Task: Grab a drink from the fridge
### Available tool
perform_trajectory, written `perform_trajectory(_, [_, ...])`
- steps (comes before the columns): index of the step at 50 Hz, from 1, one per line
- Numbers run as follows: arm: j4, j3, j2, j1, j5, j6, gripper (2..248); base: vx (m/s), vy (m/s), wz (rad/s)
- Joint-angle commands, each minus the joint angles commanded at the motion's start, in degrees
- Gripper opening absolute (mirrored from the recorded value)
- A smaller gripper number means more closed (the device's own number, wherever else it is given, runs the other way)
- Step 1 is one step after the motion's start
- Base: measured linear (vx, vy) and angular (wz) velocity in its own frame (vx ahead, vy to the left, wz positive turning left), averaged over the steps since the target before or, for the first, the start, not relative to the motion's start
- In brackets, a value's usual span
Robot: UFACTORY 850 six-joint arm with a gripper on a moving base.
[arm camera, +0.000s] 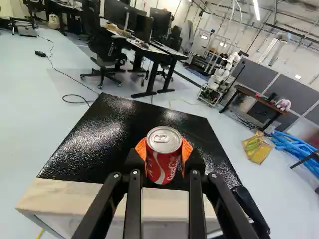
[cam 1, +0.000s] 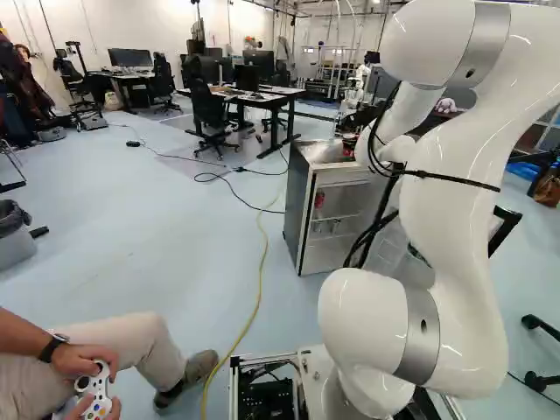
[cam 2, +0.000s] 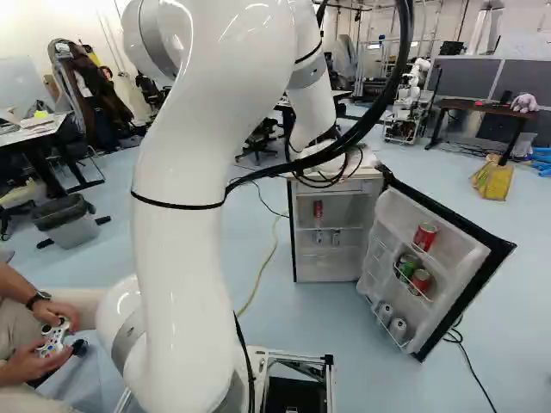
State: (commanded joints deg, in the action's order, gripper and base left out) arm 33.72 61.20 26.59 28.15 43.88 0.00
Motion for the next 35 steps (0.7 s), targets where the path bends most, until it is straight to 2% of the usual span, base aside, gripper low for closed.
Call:
perform_trajectory(5, [0.0,0.0,0.0,0.0,0.0,0.1,88,0.0,0.0,0.0])
perform_trajectory(9, [0.0,0.0,0.0,0.0,-0.1,1.4,88,0.0,0.0,0.0])
perform_trajectory(29, [0.0,0.0,0.0,0.0,-0.1,12.7,88,0.0,0.0,0.0])
perform_trajectory(35, [0.0,0.0,0.0,0.0,-0.1,14.4,88,0.0,0.0,0.0])
